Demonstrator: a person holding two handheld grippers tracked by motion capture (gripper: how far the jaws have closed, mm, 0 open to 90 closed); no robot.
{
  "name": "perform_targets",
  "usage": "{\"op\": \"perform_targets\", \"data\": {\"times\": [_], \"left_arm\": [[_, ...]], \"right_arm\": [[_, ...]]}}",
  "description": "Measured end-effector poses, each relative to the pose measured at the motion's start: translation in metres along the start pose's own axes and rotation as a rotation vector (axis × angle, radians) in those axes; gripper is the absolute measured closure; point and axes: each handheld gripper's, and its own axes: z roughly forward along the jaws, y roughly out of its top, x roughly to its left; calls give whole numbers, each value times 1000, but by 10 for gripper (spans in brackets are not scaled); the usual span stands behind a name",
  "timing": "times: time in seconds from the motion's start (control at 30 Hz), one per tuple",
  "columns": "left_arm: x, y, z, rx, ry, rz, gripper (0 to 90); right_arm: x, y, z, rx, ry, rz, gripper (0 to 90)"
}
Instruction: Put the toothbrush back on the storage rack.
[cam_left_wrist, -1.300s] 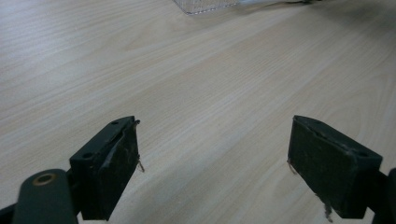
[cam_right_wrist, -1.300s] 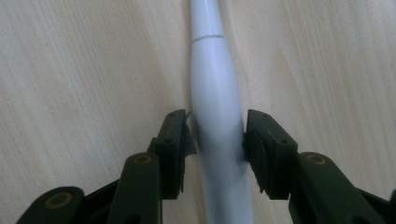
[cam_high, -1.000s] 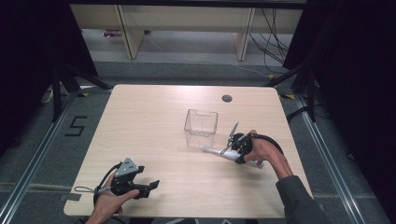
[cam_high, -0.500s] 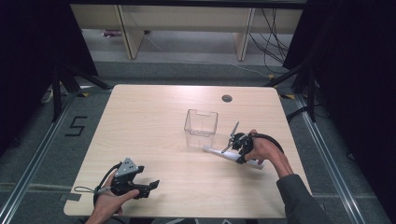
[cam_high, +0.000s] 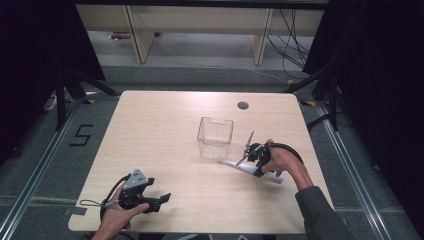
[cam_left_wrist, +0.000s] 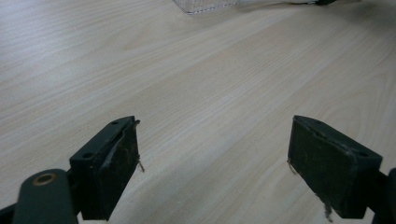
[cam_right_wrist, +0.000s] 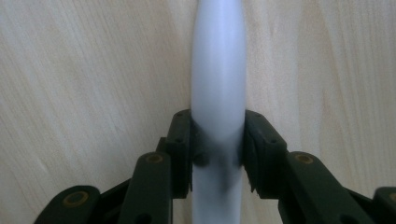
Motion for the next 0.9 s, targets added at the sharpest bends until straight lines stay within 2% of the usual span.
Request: {"op": "perform_targets", "data": {"times": [0.03, 0.17, 0.2, 0.23, 0.27, 0.3, 0.33, 0.37, 0.4, 0.5, 0.53, 0.6, 0.63, 0.67, 0.7, 0.73, 0.77, 0.8, 0.83, 0.87, 0.9], "left_arm": [[0, 0, 0, -3, 3, -3, 156], [0, 0, 0, -1, 5, -5, 156], [0, 0, 0, 0, 5, -4, 156], [0, 0, 0, -4, 2, -2, 156], [0, 0, 0, 0, 5, -5, 156], [0, 0, -1, 10, 6, 2, 156], [0, 0, -1, 9, 6, 1, 156], [0, 0, -1, 9, 6, 1, 156], [0, 0, 0, -1, 5, -6, 156], [0, 0, 0, 1, 7, -5, 156], [0, 0, -1, 6, 9, -12, 156], [1, 0, 0, -3, 5, -8, 156], [2, 0, -1, 9, 6, 3, 156], [1, 0, 0, -8, 6, -19, 156], [1, 0, -1, 0, 15, -18, 156], [2, 0, -2, 5, 5, -17, 156], [2, 0, -2, 5, 5, -17, 156], [2, 0, -1, 5, 5, -17, 156], [2, 0, -1, 5, 5, -17, 156], [1, 0, 0, -12, 2, -27, 156], [1, 0, 0, -9, 0, -26, 156]], "right_arm": [[-1, 0, 0, -9, -4, -21, 659], [0, -1, -1, -5, -11, -3, 659], [-1, -3, -2, -29, -12, -36, 659], [-1, -3, -2, -29, -12, -36, 659], [2, -2, -4, -21, 0, 4, 660], [4, -4, -7, -6, -18, 24, 660], [5, -4, -10, -31, -12, -1, 660], [7, -5, -12, -34, -8, 15, 660], [7, -5, -13, -55, 1, -9, 660], [10, -6, -18, -81, 3, -23, 660], [13, -8, -22, -129, 11, -45, 660], [17, -9, -26, -162, 3, -33, 660], [19, -9, -27, -182, 7, -40, 660], [20, -9, -28, -220, 12, -52, 660], [22, -10, -30, -253, 25, -38, 660], [23, -10, -31, -280, 31, -53, 660], [23, -10, -31, -280, 31, -53, 660], [26, -11, -35, -323, 21, -29, 660], [26, -12, -36, -348, 18, -41, 660], [29, -13, -38, -369, 19, -11, 660], [28, -13, -39, -401, 15, -25, 660]]}}
